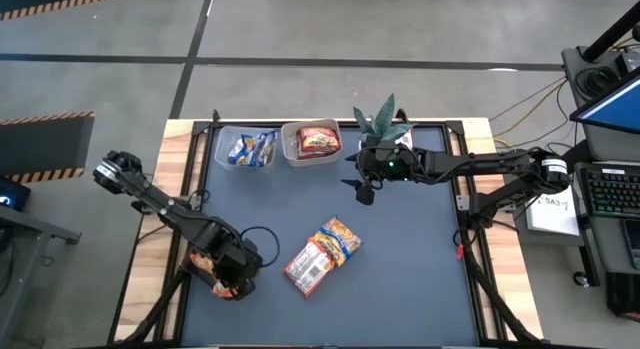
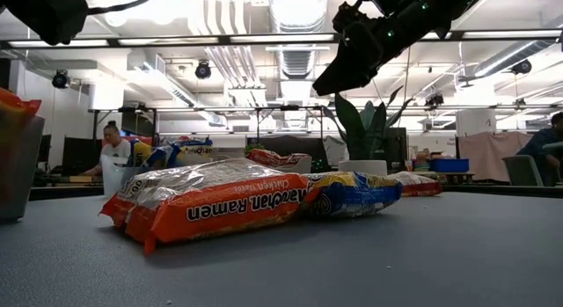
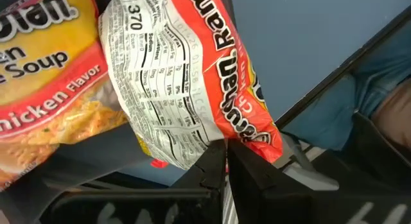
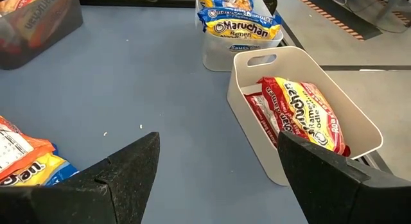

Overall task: Sort Maruchan noodles
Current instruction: Put the orange noodle pack into the black bin, then put the blue noodle pack into the transparent bin

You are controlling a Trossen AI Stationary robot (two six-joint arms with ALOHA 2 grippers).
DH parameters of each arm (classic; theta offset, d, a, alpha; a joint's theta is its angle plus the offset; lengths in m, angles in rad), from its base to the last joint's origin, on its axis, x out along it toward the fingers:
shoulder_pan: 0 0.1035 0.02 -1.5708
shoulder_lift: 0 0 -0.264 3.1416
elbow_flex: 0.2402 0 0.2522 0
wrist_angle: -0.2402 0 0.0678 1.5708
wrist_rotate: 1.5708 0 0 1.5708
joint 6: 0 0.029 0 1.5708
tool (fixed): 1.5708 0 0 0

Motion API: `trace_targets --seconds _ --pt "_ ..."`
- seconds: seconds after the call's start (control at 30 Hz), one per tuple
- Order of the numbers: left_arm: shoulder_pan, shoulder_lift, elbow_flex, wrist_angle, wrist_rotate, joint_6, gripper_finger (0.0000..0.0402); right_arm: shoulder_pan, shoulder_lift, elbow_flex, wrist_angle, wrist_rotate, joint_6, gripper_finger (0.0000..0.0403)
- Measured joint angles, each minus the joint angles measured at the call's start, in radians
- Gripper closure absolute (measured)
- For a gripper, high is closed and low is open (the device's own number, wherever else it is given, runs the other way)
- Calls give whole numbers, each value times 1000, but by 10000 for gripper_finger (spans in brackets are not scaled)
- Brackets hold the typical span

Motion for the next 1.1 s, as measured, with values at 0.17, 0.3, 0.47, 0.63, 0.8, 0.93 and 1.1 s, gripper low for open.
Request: trace_targets --seconds 0.17,0.3,0.47,0.63,0.8,0.93,1.1 --pt "0 -12 1 -15 -3 18 402 0 0 0 0 0 6 99" --pt "2 -47 1 -54 -29 47 402 0 0 0 0 0 8 99" --pt "21 -82 1 -118 -118 141 401 0 0 0 0 0 26 99" --pt "43 -115 1 -193 -143 168 401 0 0 0 -1 0 72 99" --pt "45 -146 1 -199 -254 246 401 19 0 -24 1 -2 167 108" --pt "46 -163 1 -189 -514 375 401 56 2 -60 -2 -48 265 129" --pt "68 -179 1 -17 -898 647 402 117 31 -46 -5 -150 378 174"
